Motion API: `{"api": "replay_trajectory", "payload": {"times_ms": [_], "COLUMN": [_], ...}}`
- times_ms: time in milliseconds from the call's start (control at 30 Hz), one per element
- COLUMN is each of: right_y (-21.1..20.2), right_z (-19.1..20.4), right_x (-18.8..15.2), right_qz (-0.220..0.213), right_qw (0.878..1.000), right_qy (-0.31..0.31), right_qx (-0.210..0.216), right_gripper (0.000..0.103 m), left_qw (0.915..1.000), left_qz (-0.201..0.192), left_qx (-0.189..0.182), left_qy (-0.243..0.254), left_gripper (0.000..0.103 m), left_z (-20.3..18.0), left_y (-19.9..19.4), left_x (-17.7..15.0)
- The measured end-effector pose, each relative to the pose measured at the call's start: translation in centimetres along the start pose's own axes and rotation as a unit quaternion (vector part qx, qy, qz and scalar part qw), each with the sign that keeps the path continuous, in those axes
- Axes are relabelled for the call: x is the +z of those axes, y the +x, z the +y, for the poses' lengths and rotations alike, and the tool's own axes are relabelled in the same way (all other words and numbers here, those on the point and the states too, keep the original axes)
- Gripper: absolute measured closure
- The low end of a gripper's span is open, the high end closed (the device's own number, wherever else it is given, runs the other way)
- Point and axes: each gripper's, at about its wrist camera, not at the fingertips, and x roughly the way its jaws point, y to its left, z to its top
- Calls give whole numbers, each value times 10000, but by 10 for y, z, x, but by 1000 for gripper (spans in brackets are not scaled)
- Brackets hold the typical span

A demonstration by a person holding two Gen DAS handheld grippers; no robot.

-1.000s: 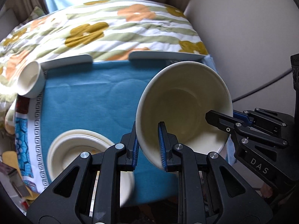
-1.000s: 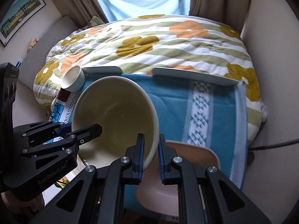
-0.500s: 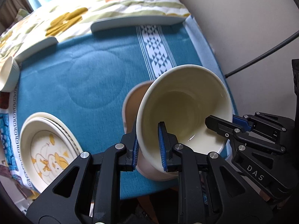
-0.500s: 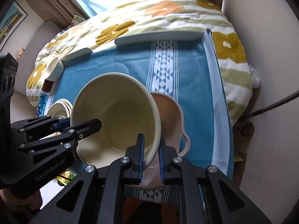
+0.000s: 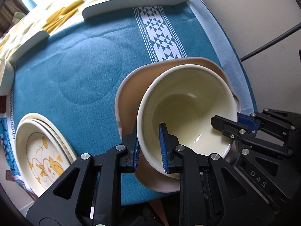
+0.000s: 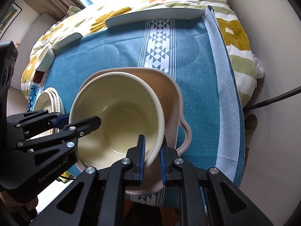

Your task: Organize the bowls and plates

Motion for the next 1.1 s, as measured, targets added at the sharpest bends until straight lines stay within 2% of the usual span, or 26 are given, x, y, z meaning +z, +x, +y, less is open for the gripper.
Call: {"api": "replay_trajectory", "payload": {"times_ms": [300,800,933,1100], "right_y": [3,1,-10,-32], "right_z": [2,0,1,-2], "right_x": [-1,0,0,0], "right_qz": [33,148,46,-203], "right_qw": [10000,9996,9996,9993], "right_qy": [16,232,227,303], "right_qx": [-14,-70,-131,-75], "right_gripper": [90,90,90,90], "left_qw": [9994,9984,9974,9978], "left_qz": [77,89,-65,-181], "left_qx": [276,432,548,447], "left_qy": [190,345,459,455], "left_gripper": [87,87,86,86], "left_z": [-4,-9,-13,-10], "left_y": [7,5,-5,-23], "left_x": [-1,-3,-3,-5]}}
